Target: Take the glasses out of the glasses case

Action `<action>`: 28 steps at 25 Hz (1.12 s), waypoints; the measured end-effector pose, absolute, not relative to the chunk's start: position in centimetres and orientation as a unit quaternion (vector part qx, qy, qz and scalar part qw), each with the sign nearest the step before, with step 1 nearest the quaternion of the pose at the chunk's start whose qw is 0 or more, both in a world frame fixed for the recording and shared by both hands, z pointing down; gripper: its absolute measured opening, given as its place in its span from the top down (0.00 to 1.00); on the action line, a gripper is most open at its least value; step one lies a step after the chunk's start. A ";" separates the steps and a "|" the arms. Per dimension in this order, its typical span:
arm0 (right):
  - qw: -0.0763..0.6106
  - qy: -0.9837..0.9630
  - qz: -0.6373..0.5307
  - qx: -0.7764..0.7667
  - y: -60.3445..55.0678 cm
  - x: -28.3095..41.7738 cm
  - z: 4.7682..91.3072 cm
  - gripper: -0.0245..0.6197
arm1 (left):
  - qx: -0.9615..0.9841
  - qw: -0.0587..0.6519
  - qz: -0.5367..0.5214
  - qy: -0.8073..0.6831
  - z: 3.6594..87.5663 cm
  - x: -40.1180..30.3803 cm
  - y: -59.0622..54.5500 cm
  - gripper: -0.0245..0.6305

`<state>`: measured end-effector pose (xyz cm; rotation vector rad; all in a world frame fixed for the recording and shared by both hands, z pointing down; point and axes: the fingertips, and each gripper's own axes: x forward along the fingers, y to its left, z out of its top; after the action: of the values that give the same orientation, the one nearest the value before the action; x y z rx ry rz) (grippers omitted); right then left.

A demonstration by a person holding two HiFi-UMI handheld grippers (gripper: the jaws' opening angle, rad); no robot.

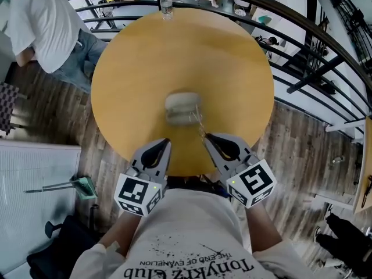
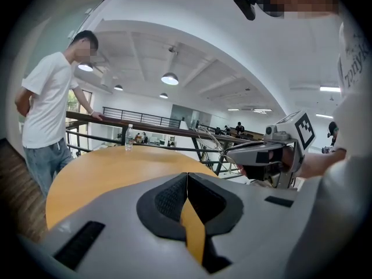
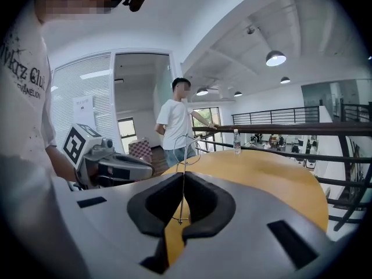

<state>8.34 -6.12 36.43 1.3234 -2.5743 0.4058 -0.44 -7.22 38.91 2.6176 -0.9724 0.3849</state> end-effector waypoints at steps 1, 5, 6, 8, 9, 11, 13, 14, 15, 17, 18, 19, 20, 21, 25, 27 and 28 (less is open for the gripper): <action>0.108 -0.876 0.140 0.449 -6.0 8.2 36.5 0.91 | 0.917 0.160 0.134 -0.341 38.8 -0.4 -7.1 0.93; 0.106 -0.875 0.141 0.450 -6.1 7.9 36.5 0.91 | 0.917 0.157 0.130 -0.344 38.3 -0.5 -7.0 0.93; 0.105 -0.875 0.141 0.451 -6.2 7.8 36.5 0.91 | 0.917 0.156 0.129 -0.345 38.2 -0.6 -7.1 0.93; 0.104 -0.874 0.143 0.452 -6.6 7.4 36.5 0.91 | 0.916 0.154 0.127 -0.348 38.0 -1.0 -7.4 0.93; 0.104 -0.874 0.145 0.453 -6.8 7.2 36.6 0.91 | 0.916 0.154 0.127 -0.349 37.9 -1.2 -7.5 0.93; 0.105 -0.873 0.149 0.453 -7.0 7.1 36.8 0.91 | 0.915 0.155 0.125 -0.352 37.8 -1.3 -7.7 0.93; 0.106 -0.873 0.151 0.452 -7.1 7.2 36.9 0.91 | 0.914 0.155 0.124 -0.354 37.8 -1.2 -7.7 0.93; 0.107 -0.873 0.151 0.452 -7.1 7.2 37.0 0.91 | 0.913 0.155 0.124 -0.355 37.7 -1.2 -7.7 0.93; 0.107 -0.873 0.150 0.451 -7.1 7.2 37.1 0.91 | 0.913 0.156 0.123 -0.356 37.7 -1.2 -7.7 0.93; 0.109 -0.873 0.150 0.451 -7.0 7.1 37.1 0.91 | 0.913 0.156 0.122 -0.357 37.8 -1.3 -7.7 0.93; 0.109 -0.873 0.149 0.452 -7.0 7.0 37.1 0.91 | 0.912 0.157 0.122 -0.358 37.8 -1.4 -7.7 0.93; 0.109 -0.873 0.149 0.452 -7.0 7.0 37.1 0.91 | 0.912 0.157 0.121 -0.358 37.8 -1.5 -7.7 0.93; 0.109 -0.872 0.149 0.453 -7.1 7.0 37.1 0.91 | 0.912 0.158 0.121 -0.358 37.8 -1.5 -7.7 0.93; 0.109 -0.872 0.149 0.453 -7.1 7.0 37.1 0.91 | 0.912 0.158 0.121 -0.359 37.8 -1.5 -7.8 0.93; 0.109 -0.873 0.149 0.451 -7.2 7.0 37.0 0.91 | 0.910 0.162 0.118 -0.362 37.9 -1.6 -7.9 0.93; 0.109 -0.873 0.149 0.451 -7.1 7.0 37.1 0.91 | 0.910 0.163 0.119 -0.363 38.0 -1.5 -7.7 0.93; 0.109 -0.873 0.148 0.451 -7.1 7.1 37.1 0.91 | 0.910 0.164 0.119 -0.362 38.1 -1.4 -7.7 0.93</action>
<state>7.05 -7.11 37.09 1.3272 -2.5669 0.4361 -1.44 -7.65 38.08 2.5946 -1.0324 0.3389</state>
